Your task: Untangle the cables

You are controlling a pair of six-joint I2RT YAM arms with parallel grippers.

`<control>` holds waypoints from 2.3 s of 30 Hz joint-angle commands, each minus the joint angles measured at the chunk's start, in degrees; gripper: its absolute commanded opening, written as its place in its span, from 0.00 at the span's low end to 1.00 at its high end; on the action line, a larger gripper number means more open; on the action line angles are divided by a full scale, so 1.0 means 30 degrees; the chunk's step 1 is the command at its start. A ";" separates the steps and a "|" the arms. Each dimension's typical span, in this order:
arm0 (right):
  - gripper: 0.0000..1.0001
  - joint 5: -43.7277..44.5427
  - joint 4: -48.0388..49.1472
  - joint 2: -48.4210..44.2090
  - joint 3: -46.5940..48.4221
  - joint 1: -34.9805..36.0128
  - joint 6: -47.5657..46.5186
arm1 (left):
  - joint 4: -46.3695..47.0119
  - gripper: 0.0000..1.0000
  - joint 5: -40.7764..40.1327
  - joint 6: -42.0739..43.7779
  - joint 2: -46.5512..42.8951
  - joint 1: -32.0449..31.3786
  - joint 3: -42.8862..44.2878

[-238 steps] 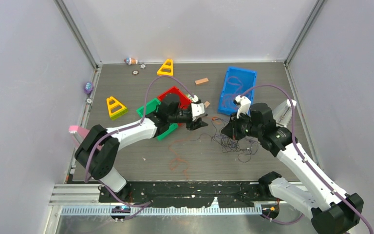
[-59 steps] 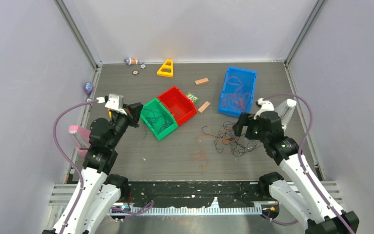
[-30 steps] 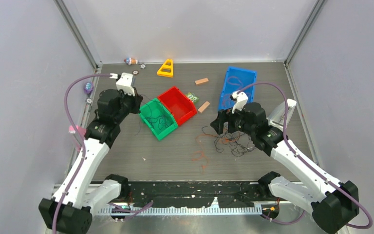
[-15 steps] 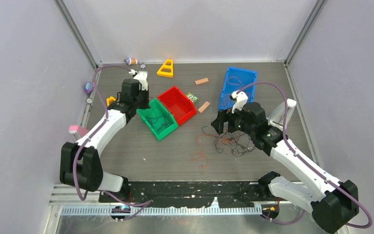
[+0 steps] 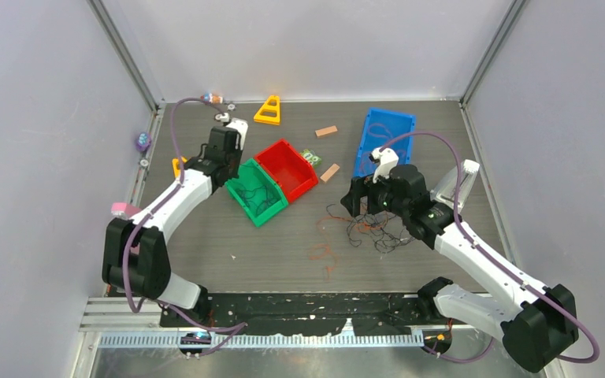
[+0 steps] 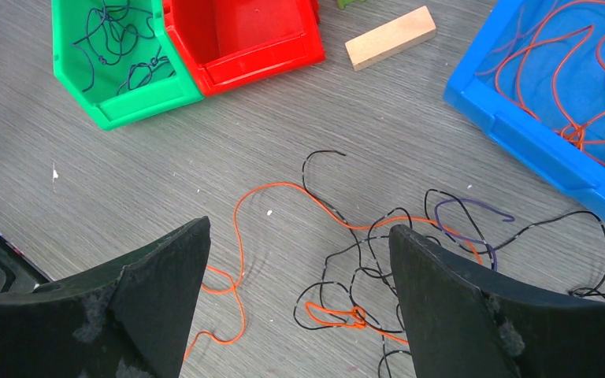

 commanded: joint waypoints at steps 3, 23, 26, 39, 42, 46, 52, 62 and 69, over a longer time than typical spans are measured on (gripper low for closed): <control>0.89 0.0001 0.0746 0.0018 0.0317 0.0071 -0.0043 | -0.1663 0.00 -0.2387 0.2053 0.2154 -0.2092 0.2229; 0.90 0.3548 -0.2538 0.0682 0.0130 -0.0537 0.1379 | -0.2269 0.51 -0.0010 0.0526 0.1202 -0.2120 0.3008; 0.90 0.4562 -0.3817 0.0841 0.0470 -0.1115 0.2108 | -0.1637 0.66 0.0909 0.0288 -0.0649 -0.2171 0.2408; 0.72 0.2658 -0.2591 0.1977 -0.0747 -0.2008 0.3615 | 0.4123 1.00 0.1456 -0.4151 -0.8179 -0.2210 -0.4359; 0.69 0.1565 -0.1107 0.3099 -0.0601 -0.2012 0.3963 | 0.2605 0.99 -0.0173 -0.8537 -0.8815 -0.1928 -0.4806; 0.63 0.0587 -0.0117 0.5080 -0.0024 -0.1977 0.4230 | 0.2580 0.99 0.4955 -0.7885 -0.8238 -0.2643 -0.4477; 0.17 0.0118 0.0474 0.6328 0.0020 -0.1980 0.4475 | 0.3015 0.90 0.6638 -0.8288 -0.5731 -0.7190 -0.3995; 0.05 0.0411 0.0939 0.4075 -0.1400 -0.1987 0.4839 | 0.1170 0.87 0.6236 -1.1198 0.1584 -0.9834 -0.1026; 0.05 0.0495 0.0999 0.3627 -0.1569 -0.1979 0.4895 | 0.1795 0.72 0.6583 -1.2538 0.4645 -1.0353 0.0301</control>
